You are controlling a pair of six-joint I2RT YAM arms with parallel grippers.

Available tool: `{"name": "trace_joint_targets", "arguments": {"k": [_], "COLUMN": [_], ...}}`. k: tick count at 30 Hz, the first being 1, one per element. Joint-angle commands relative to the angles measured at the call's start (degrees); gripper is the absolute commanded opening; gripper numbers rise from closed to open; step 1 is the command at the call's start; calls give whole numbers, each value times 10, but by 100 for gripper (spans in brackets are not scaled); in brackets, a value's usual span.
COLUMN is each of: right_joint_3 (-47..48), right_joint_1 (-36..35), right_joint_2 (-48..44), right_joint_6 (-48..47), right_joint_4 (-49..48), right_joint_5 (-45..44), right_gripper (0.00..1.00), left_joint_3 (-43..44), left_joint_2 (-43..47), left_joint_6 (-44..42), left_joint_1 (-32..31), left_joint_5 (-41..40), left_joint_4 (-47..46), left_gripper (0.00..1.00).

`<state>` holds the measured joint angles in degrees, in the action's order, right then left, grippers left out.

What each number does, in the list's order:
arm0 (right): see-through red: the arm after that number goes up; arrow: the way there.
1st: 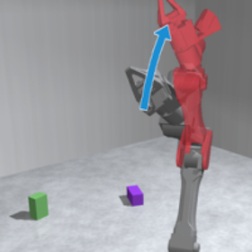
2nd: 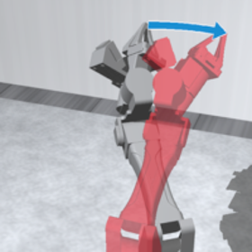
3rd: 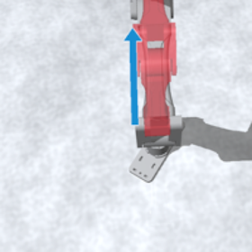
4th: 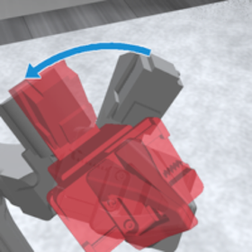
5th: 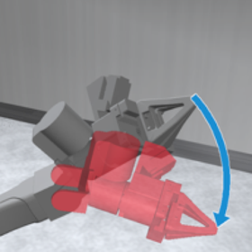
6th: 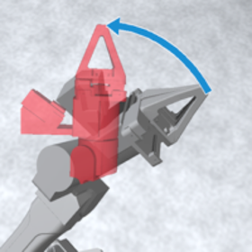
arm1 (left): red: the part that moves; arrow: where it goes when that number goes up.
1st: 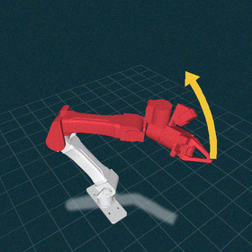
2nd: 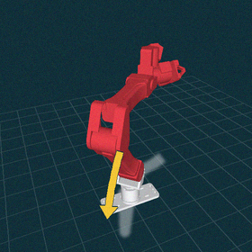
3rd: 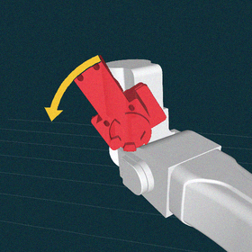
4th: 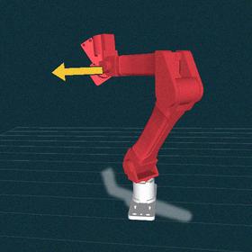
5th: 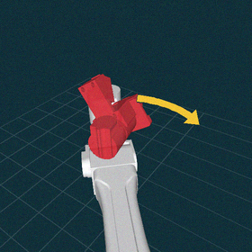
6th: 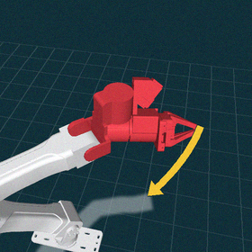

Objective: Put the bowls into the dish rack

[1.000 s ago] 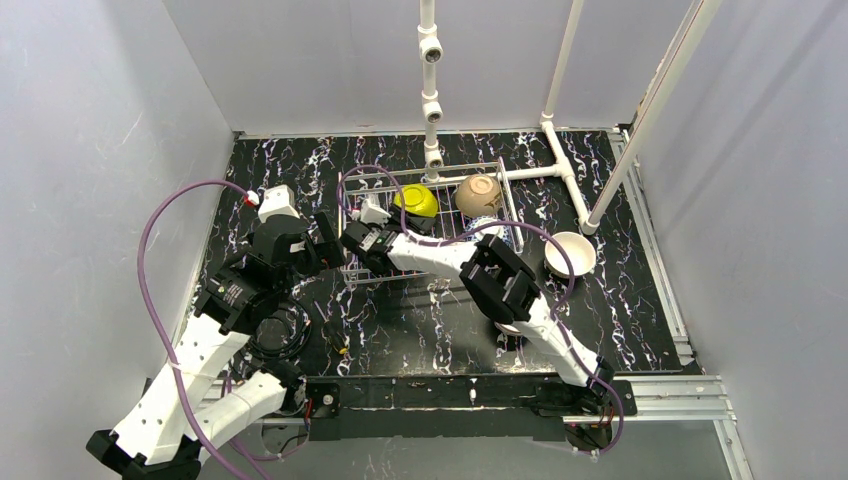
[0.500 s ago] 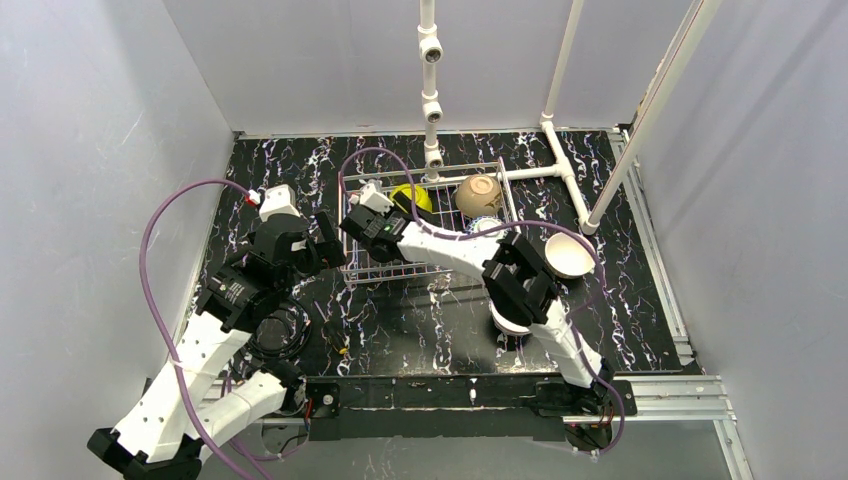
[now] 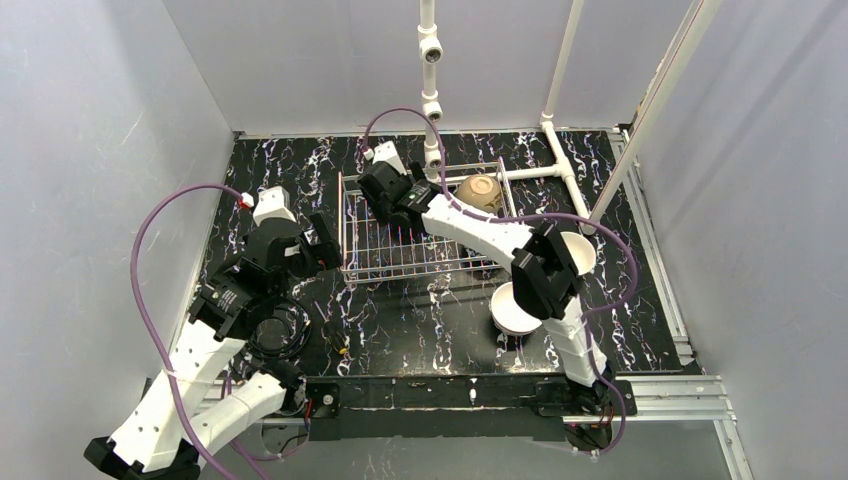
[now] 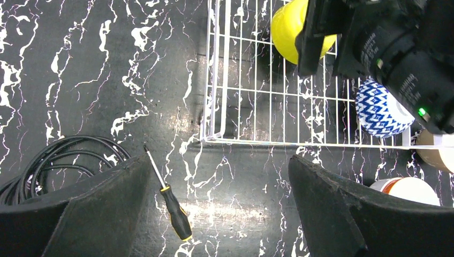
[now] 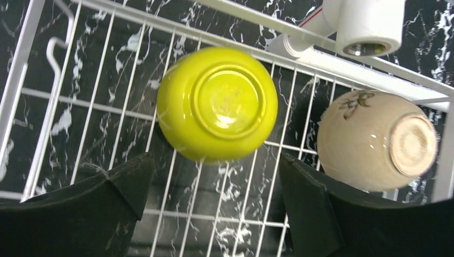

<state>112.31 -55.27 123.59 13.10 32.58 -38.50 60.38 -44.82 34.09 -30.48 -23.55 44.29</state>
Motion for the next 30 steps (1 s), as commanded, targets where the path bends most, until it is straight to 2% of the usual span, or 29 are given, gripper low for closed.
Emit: {"name": "trace_joint_targets", "arguments": {"k": [1,5,11,22,30], "right_joint_3": [56,87,64,-13,-44], "right_joint_1": [12,16,20,30,36], "right_joint_2": [52,95,101,51,27], "right_joint_6": [40,40,45,87,80], "right_joint_4": [-48,-57,-73,-26,-38], "right_joint_5": [5,-51,-124,-178,-168], "right_gripper": [96,98,98,91,89], "left_joint_3": [4,4,4,4,5], "left_joint_2": [7,6,0,-12,-23], "left_joint_6": [-2,-3,-4,-3,0], "left_joint_1": [3,3,3,3,3], "left_joint_5": [-15,-14,-17,-12,-2], "left_joint_4": [18,20,19,11,4], "left_gripper": [98,98,98,98,98]}}
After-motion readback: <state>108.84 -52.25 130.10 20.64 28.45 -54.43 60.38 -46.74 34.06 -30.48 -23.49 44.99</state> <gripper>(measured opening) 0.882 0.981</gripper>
